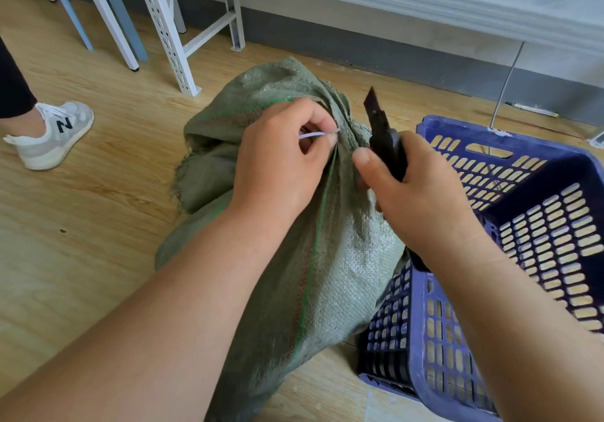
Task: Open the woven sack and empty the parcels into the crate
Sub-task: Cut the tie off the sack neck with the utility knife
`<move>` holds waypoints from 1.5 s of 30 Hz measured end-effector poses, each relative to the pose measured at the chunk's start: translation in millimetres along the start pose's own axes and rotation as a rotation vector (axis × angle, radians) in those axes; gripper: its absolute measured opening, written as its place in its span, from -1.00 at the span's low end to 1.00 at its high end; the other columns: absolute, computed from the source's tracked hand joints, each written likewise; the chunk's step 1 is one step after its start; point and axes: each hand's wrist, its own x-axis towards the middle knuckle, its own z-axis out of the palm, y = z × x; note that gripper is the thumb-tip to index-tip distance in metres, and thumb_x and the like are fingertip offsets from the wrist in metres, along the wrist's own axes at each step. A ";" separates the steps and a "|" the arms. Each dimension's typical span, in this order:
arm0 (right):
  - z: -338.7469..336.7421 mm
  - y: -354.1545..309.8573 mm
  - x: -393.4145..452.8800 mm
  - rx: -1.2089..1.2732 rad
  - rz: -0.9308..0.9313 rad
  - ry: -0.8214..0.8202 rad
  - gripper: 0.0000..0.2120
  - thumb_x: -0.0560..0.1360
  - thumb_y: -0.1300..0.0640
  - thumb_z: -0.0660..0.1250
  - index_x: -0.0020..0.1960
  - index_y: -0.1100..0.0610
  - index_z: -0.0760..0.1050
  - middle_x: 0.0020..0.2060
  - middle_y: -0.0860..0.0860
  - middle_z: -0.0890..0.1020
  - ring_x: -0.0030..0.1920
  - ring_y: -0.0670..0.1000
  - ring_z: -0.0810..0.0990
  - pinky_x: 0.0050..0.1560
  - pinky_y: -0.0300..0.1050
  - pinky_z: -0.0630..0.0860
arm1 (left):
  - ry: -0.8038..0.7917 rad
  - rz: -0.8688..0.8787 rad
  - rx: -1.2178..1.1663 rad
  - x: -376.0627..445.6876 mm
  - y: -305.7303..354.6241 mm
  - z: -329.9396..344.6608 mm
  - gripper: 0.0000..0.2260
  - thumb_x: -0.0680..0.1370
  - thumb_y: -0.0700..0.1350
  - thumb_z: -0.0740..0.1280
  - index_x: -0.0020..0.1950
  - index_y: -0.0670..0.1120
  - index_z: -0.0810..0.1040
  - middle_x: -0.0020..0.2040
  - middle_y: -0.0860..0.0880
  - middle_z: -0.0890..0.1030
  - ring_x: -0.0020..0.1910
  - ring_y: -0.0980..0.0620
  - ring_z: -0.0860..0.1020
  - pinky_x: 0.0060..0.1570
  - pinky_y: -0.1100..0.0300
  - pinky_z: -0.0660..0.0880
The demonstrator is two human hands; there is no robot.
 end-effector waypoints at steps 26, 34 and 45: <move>28.5 -31.0 22.4 0.682 0.028 0.111 -0.80 0.46 0.16 0.47 0.07 0.10 0.60 -0.31 -0.10 0.62 -0.37 -0.10 0.48 -0.29 -0.15 0.49 | -0.017 -0.125 -0.544 32.7 32.3 -34.1 -0.95 0.57 -0.14 0.33 -0.07 -0.01 0.56 -0.16 0.02 0.66 -0.16 0.13 0.67 -0.24 0.23 0.61; 22.4 -25.4 25.1 1.079 0.178 0.056 -0.96 0.52 0.20 0.38 -0.08 0.14 0.53 -0.21 0.12 0.65 -0.45 -0.08 0.36 -0.46 -0.26 0.36 | -0.041 -0.081 -0.391 33.5 25.9 -26.0 -0.93 0.57 -0.19 0.30 -0.08 -0.04 0.53 -0.20 0.01 0.65 -0.25 0.16 0.67 -0.32 0.23 0.60; -49.1 8.6 44.4 0.488 0.101 0.029 -0.93 0.49 0.14 0.43 -0.16 0.09 0.63 -0.27 0.01 0.70 -0.46 -0.11 0.43 -0.38 -0.20 0.46 | -0.118 -0.103 -0.339 71.1 68.3 24.1 -0.92 0.52 -0.20 0.38 -0.12 -0.05 0.52 -0.26 -0.01 0.66 -0.32 0.08 0.67 -0.37 0.20 0.60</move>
